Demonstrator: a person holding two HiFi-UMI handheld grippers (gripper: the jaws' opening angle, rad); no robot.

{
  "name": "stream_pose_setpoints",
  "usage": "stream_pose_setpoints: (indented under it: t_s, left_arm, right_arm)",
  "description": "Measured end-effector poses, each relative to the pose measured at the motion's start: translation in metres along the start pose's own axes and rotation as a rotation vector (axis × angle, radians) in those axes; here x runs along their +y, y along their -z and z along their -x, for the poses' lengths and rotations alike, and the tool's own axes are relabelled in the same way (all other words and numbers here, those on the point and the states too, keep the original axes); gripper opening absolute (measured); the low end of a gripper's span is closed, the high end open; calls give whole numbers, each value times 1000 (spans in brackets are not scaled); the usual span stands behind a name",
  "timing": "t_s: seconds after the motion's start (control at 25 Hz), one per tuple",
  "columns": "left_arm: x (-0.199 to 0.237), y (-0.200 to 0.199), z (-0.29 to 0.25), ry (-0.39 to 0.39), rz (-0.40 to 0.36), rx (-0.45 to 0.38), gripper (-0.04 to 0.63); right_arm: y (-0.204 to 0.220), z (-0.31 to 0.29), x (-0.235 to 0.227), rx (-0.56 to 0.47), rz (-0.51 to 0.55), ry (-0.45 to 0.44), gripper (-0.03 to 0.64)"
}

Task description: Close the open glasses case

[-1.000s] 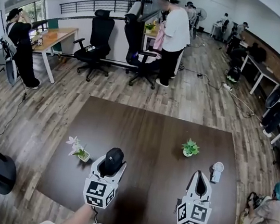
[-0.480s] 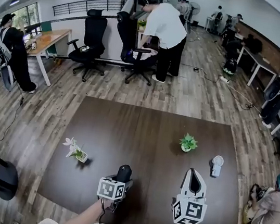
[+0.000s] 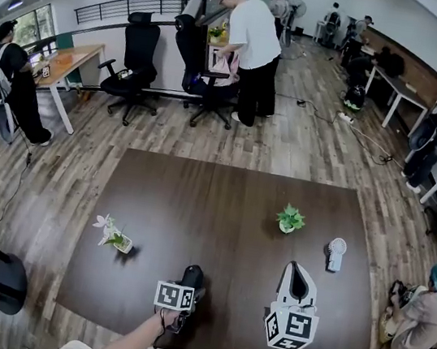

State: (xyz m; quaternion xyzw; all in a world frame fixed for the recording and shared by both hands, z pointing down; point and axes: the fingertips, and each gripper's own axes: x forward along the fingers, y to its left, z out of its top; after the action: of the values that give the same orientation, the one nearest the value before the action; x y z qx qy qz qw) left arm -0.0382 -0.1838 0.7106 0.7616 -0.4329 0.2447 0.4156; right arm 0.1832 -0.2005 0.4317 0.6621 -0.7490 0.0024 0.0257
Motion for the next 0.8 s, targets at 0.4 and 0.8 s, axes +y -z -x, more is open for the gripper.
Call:
stream_pose_setpoints:
  t_s: [0.4,0.8]
  left_arm:
    - [-2,3,-2,-26,-72,-23,264]
    - [-3,2,-2,2,-59,-27,274]
  right_arm:
    - [8,-1,2,15,-3,-7,2]
    - [6,-1,1,12,-1,-4,2]
